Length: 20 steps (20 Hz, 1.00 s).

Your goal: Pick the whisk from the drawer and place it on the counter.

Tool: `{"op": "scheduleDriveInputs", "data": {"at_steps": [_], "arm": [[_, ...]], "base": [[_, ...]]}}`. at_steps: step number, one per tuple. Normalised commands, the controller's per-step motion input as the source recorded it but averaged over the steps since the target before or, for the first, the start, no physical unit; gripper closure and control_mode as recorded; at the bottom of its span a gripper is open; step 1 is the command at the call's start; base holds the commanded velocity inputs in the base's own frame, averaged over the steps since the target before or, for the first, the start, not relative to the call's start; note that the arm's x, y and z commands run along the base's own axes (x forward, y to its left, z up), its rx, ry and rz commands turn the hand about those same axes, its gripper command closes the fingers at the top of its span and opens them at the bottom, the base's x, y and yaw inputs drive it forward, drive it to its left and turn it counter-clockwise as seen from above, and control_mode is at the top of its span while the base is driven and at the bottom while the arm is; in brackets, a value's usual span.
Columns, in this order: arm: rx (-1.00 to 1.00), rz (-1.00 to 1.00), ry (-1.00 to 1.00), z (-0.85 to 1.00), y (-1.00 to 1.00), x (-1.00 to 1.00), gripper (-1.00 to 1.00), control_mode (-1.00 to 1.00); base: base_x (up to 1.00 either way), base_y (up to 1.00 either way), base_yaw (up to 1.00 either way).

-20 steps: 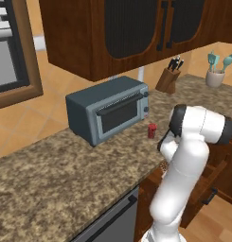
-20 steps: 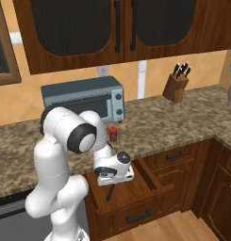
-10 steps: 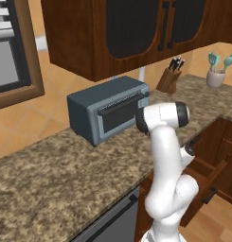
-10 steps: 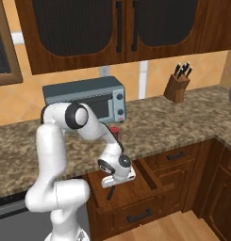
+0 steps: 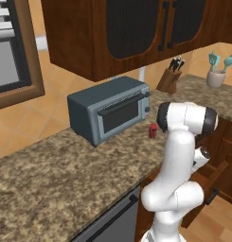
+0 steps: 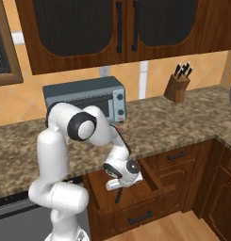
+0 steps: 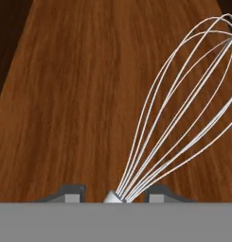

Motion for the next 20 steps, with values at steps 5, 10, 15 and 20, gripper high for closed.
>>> {"op": "scheduleDriveInputs", "data": {"at_steps": [5, 10, 15, 20], "arm": [[0.01, 0.0, 0.09, 0.99, -0.1, -0.1, 1.0, -1.0], [0.0, -0.04, 0.09, 1.0, -0.16, -0.53, 1.0, -1.0], [0.0, -0.16, 0.14, 1.0, -0.16, -0.59, 1.0, -1.0], [0.02, -0.28, 0.12, 1.0, -0.32, -0.21, 1.0, -1.0]], "base": [[0.0, 0.0, 0.0], [0.0, 0.0, 0.0], [0.0, 0.0, 0.0], [0.0, 0.0, 0.0]]}}
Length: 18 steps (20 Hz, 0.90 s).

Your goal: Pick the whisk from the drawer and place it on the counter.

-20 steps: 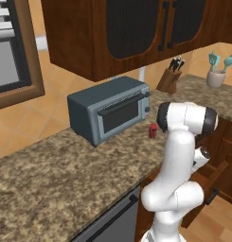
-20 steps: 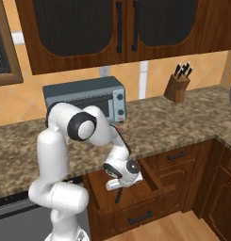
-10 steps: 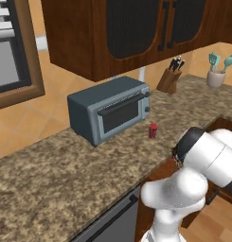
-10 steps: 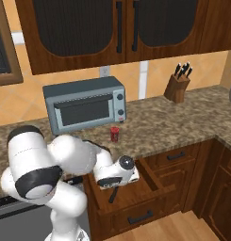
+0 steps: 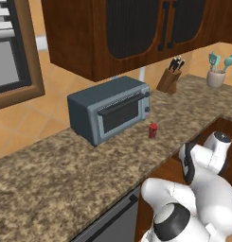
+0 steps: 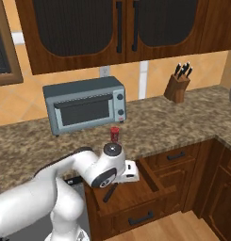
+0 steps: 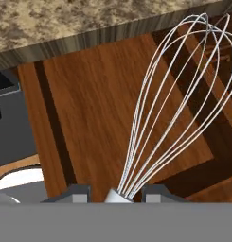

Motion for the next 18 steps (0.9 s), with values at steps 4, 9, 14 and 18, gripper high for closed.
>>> {"op": "scheduleDriveInputs", "data": {"at_steps": [4, 9, 14, 18], "arm": [[0.0, -0.06, -0.07, 1.0, 0.13, 0.12, 1.0, -1.0], [0.0, 0.0, -0.11, 0.96, 0.06, 0.3, 1.0, -1.0], [0.0, 0.02, 0.0, 0.55, 0.5, 0.08, 1.0, -1.0], [0.0, 0.04, 0.01, 0.03, 0.82, 0.03, 1.0, -1.0]], "base": [[0.0, 0.0, 0.0], [0.0, 0.0, 0.0], [0.0, 0.0, 0.0], [0.0, 0.0, 0.0]]}}
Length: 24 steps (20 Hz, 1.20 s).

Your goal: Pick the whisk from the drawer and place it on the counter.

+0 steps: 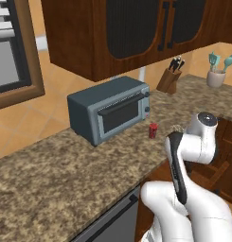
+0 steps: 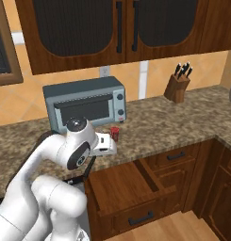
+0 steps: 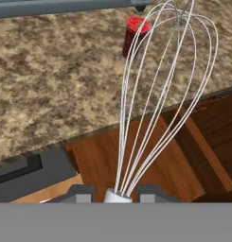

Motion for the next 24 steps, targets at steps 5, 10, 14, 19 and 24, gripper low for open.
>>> {"op": "scheduleDriveInputs", "data": {"at_steps": [5, 10, 14, 19, 24], "arm": [[0.0, 0.1, 0.09, -0.2, 0.81, 0.44, 1.0, -1.0], [0.0, 0.13, 0.09, -0.27, 0.66, 0.7, 1.0, -1.0], [0.02, 0.05, 0.07, -0.02, 0.05, 1.0, 1.0, -1.0], [0.0, 0.05, 0.06, -0.47, 0.0, 0.66, -1.0, -1.0], [0.0, 0.06, 0.0, -0.34, 0.07, 0.39, -1.0, -1.0]], "base": [[0.0, 0.0, 0.0], [0.0, 0.0, 0.0], [0.0, 0.0, 0.0], [0.0, 0.0, 0.0], [0.0, 0.0, 0.0]]}}
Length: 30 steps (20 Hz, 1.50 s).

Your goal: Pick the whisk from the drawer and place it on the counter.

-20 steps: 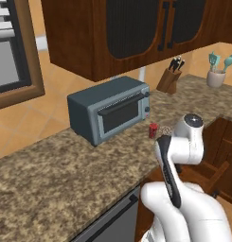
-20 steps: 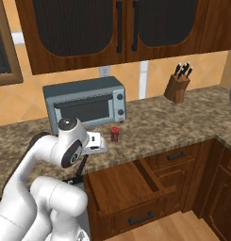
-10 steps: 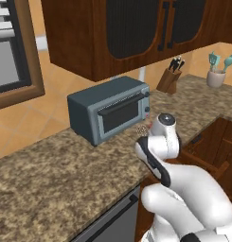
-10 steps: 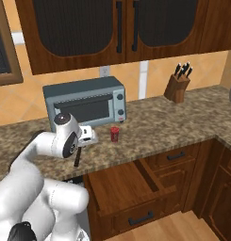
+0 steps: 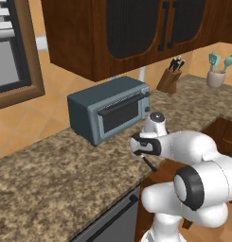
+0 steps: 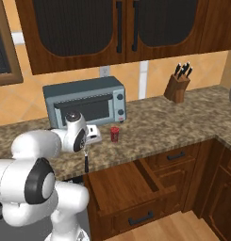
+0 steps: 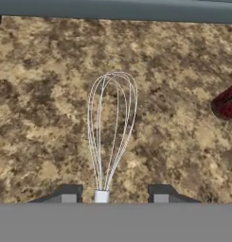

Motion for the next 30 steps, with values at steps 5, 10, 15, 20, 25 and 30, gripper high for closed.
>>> {"op": "scheduleDriveInputs", "data": {"at_steps": [5, 10, 15, 20, 25, 30], "arm": [[0.0, 0.01, -0.09, 0.14, 0.0, -0.52, -1.0, -1.0], [0.0, 0.0, -0.13, 0.48, -0.04, -0.99, -1.0, -1.0], [0.03, 0.01, -0.2, 0.7, -0.21, -0.92, -1.0, -1.0], [0.09, 0.0, -0.28, 0.73, -0.41, -0.58, -1.0, -1.0], [0.12, 0.04, -0.1, 0.4, -0.29, -0.02, -1.0, -1.0], [0.01, 0.02, 0.0, 0.0, -0.07, 0.0, -1.0, -1.0]], "base": [[0.0, 0.0, 0.0], [0.0, 0.0, 0.0], [0.0, 0.0, 0.0], [0.0, 0.0, 0.0], [0.0, 0.0, 0.0], [0.0, 0.0, 0.0]]}}
